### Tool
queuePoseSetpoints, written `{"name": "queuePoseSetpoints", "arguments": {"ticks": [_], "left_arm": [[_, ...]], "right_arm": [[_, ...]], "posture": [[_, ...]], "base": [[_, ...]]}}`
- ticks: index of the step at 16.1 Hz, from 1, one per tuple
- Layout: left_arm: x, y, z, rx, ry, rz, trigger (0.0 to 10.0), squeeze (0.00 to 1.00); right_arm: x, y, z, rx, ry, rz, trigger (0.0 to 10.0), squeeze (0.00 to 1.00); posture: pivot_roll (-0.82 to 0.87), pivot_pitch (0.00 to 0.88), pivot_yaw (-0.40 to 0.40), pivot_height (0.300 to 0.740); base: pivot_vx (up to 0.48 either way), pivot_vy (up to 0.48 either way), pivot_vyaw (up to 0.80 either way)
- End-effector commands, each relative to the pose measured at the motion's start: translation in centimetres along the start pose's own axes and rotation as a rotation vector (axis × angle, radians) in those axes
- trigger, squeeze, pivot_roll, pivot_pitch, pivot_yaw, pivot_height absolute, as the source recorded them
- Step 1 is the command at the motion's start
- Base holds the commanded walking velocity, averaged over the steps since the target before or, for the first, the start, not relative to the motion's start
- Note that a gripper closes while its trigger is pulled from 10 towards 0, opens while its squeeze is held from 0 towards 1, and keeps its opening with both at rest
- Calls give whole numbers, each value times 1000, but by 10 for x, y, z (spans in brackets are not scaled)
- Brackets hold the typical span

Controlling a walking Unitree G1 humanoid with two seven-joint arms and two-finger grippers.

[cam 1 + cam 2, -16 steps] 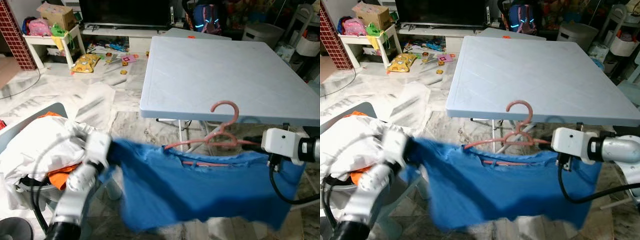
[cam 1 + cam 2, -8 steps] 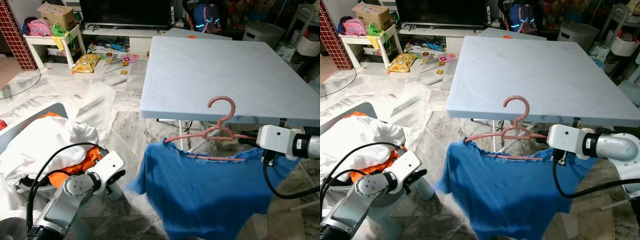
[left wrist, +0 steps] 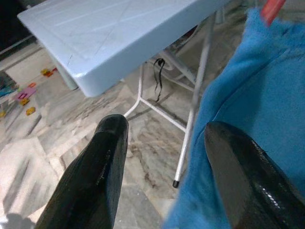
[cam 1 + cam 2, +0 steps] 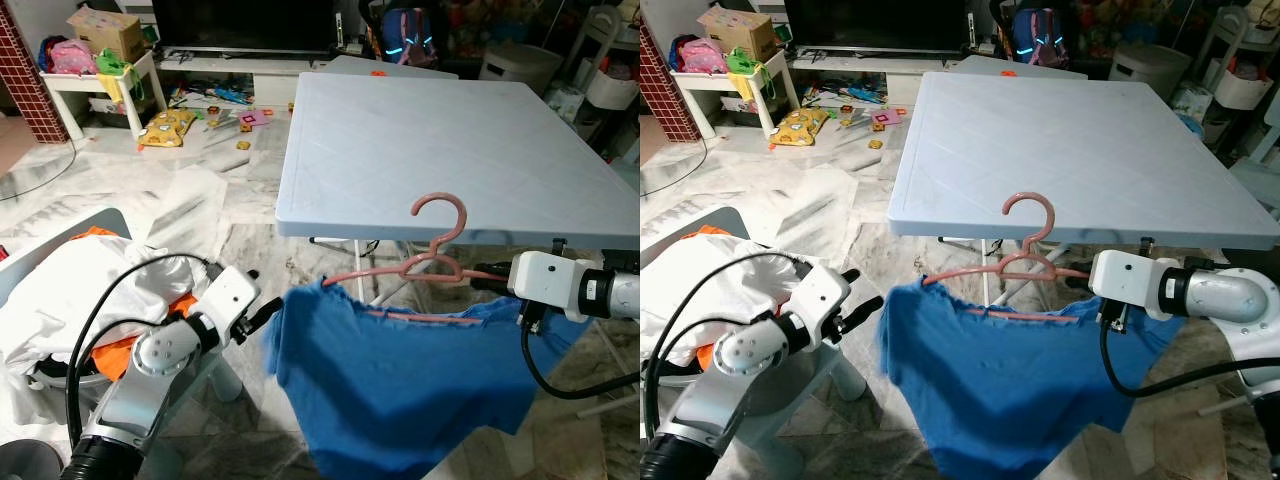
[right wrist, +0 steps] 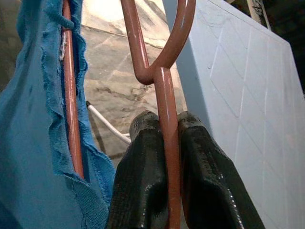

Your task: Hang hanger

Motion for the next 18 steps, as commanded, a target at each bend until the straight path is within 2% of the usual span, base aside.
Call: {"name": "queuePoseSetpoints", "arguments": {"ticks": [1,2,3,4,6,9,10,11,12,16,17,18], "left_arm": [[-1,4,1,24,-7,-8,10000,71],[-5,2,-1,14,1,2,10000,71],[-6,0,-2,5,-11,14,10000,145],[-7,0,-5,7,-27,46,10000,984],[-5,-3,-9,-9,-57,85,10000,1000],[-2,-6,-15,-22,-82,86,10000,1000],[-2,-7,-16,-34,-89,103,10000,663],[-1,-7,-17,-36,-93,107,10000,4],[1,-9,-21,-62,-105,107,10000,0],[3,-11,-25,-86,-128,140,10000,0],[4,-13,-27,-97,-140,162,4039,0],[5,-14,-29,-101,-147,173,0,0]], "right_arm": [[11,-8,3,-15,-41,18,0,0],[12,-8,4,-3,-49,7,0,0],[15,-9,4,-2,-56,6,0,0],[18,-9,5,4,-74,-3,0,0],[25,-10,4,11,-103,-14,0,0],[34,-6,5,54,-146,-60,0,0],[35,-6,6,63,-157,-81,0,0],[37,-6,7,70,-169,-96,0,0],[46,-5,10,106,-218,-151,0,0],[57,-5,17,141,-290,-243,0,0],[58,-4,16,142,-316,-290,0,0],[56,1,14,163,-324,-325,0,0]], "posture": [[-196,0,-43,740],[-199,0,-43,740],[-199,0,-43,740],[-204,0,-43,740],[-208,0,-41,740],[-210,0,-41,740],[-213,0,-41,740],[-213,0,-41,740],[-219,0,-39,740],[-224,0,-35,740],[-224,0,-34,740],[-222,0,-34,740]], "base": [[0,0,0],[0,0,0],[0,0,0],[0,0,0],[0,0,0],[0,0,0],[0,0,0],[0,0,0],[0,0,0],[0,0,0],[0,0,0],[0,0,0]]}}
Point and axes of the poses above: a point about 5 cm out from each wrist's last joint towards the gripper, its own z axis pointing back from the gripper into the wrist, its own x axis along the axis of the wrist's last joint, y = z × x, the point moved 1 cm from there along -z, pointing out of the wrist towards the gripper, and after that the axes turned 4 degrees about -z, right-handed, at the moved point
